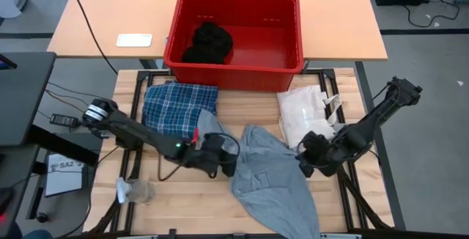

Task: Fold Laundry from Bin
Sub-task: Fold the gray shirt

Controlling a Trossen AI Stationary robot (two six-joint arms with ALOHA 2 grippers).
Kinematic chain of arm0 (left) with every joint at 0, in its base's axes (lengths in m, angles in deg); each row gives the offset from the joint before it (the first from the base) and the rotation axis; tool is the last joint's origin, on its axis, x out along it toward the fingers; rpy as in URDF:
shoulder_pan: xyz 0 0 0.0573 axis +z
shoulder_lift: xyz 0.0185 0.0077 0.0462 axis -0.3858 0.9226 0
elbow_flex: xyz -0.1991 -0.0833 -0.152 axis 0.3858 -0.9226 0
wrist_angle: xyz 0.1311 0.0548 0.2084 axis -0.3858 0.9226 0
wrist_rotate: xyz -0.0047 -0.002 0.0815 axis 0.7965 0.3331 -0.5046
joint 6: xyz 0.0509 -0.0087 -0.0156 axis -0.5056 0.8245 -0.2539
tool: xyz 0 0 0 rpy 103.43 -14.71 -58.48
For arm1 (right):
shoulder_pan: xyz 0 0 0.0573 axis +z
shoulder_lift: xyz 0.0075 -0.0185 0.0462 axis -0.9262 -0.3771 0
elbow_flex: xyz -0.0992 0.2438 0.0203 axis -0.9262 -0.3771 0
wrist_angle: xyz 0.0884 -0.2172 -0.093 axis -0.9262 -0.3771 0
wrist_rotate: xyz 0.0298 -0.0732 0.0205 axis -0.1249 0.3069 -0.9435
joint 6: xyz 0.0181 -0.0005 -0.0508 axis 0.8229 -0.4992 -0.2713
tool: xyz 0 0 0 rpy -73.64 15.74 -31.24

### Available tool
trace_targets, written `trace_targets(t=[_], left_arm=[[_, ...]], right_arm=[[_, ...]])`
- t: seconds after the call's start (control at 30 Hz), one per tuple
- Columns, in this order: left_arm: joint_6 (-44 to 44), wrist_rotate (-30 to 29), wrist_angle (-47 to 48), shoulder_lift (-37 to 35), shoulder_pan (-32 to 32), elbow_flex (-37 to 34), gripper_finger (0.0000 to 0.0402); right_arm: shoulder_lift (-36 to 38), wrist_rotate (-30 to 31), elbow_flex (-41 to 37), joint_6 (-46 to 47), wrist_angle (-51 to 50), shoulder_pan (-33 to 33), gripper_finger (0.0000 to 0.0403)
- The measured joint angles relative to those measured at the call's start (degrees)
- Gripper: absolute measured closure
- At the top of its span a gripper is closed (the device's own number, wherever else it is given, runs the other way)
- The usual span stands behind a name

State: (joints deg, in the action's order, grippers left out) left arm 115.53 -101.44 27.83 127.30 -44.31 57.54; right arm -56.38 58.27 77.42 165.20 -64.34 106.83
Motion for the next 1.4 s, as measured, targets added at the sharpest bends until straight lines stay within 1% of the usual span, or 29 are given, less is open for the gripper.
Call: trace_targets(t=[0.2, 0.47, 0.53, 0.7, 0.9, 0.97, 1.03, 1.1, 1.17, 1.2, 1.3, 1.4], left_arm=[[-6.53, -6.68, 21.24, -4.98, -2.38, 11.72, 0.0400], [-18.69, -11.46, 41.25, -8.04, -2.56, 26.18, 0.0401], [-19.87, -13.22, 46.15, -8.37, -2.54, 30.05, 0.0401], [-21.07, -18.07, 59.35, -8.41, -3.70, 39.53, 0.0401], [-26.32, -18.48, 68.56, -8.63, -4.40, 45.60, 0.0401], [-29.38, -19.08, 69.08, -9.07, -5.01, 47.07, 0.0401], [-31.71, -21.55, 68.90, -9.90, -6.04, 47.97, 0.0401], [-33.89, -24.09, 67.99, -10.88, -7.19, 48.25, 0.0401], [-35.67, -26.16, 67.50, -12.14, -7.60, 48.26, 0.0401], [-35.64, -26.28, 67.95, -12.87, -7.63, 48.26, 0.0401], [-32.21, -26.40, 70.81, -15.50, -5.88, 47.66, 0.0401], [-28.48, -24.43, 73.65, -17.01, -1.55, 47.58, 0.0401]], right_arm=[[3.18, 10.24, 8.15, -2.38, -7.93, 2.92, 0.0403], [2.11, 26.52, 21.48, -5.77, -22.59, 5.31, 0.0403], [1.50, 29.93, 24.81, -6.64, -25.78, 6.17, 0.0403], [0.02, 36.55, 31.86, -10.98, -27.34, 8.14, 0.0403], [-0.82, 45.56, 38.47, -18.68, -27.54, 8.94, 0.0403], [-0.76, 49.50, 40.60, -21.39, -27.40, 8.94, 0.0403], [-0.71, 52.78, 42.53, -24.29, -27.18, 8.94, 0.0403], [-0.71, 54.66, 44.15, -27.02, -26.56, 8.92, 0.0403], [-0.71, 54.91, 45.60, -29.25, -26.33, 8.82, 0.0403], [-0.70, 54.89, 46.08, -29.95, -26.28, 8.63, 0.0403], [-0.69, 54.17, 46.83, -30.74, -26.30, 7.63, 0.0403], [-0.71, 51.06, 47.39, -30.93, -26.32, 6.37, 0.0403]])
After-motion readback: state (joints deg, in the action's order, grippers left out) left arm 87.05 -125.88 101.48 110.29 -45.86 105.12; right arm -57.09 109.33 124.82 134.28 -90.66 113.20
